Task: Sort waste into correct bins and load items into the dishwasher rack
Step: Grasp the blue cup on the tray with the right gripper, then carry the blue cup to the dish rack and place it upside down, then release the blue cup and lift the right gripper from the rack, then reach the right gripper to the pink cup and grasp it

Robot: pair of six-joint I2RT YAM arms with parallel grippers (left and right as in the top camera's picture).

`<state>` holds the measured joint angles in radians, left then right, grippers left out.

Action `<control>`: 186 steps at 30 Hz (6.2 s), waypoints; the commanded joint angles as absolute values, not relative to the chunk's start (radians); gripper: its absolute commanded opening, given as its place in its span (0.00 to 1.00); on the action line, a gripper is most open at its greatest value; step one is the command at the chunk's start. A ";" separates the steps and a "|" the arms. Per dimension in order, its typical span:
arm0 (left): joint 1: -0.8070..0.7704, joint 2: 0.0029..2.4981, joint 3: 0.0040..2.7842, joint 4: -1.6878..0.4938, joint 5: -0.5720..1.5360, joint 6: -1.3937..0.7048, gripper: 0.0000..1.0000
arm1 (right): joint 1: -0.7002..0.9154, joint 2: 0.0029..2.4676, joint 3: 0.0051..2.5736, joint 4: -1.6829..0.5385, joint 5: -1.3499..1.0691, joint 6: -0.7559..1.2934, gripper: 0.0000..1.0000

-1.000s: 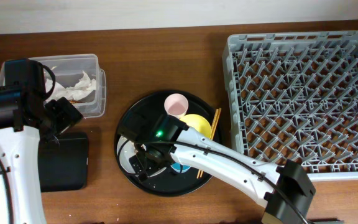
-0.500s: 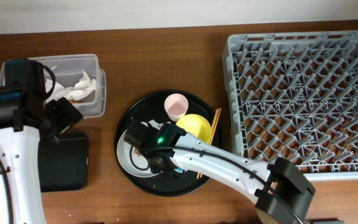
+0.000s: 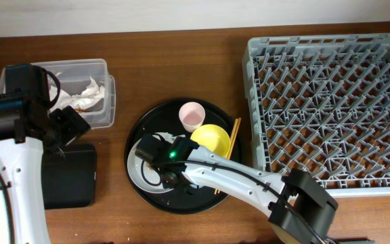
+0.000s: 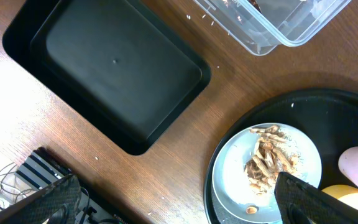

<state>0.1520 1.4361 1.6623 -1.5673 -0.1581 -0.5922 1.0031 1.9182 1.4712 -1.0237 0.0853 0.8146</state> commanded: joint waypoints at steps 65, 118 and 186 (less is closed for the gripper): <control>0.156 1.432 1.670 -1.568 -0.170 -0.602 0.99 | -0.741 2.118 1.610 -1.093 -1.251 -0.202 0.05; 0.156 1.432 1.670 -1.568 -0.170 -0.602 0.99 | -0.525 1.847 1.542 -1.002 -0.186 0.297 0.04; 0.156 1.432 1.670 -1.568 -0.170 -0.602 0.99 | 0.591 2.220 2.390 -1.465 -0.141 0.216 0.89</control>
<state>0.1520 1.4361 1.6623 -1.5673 -0.1581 -0.5922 0.5873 2.1464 2.3333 -1.5154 -0.1757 0.2054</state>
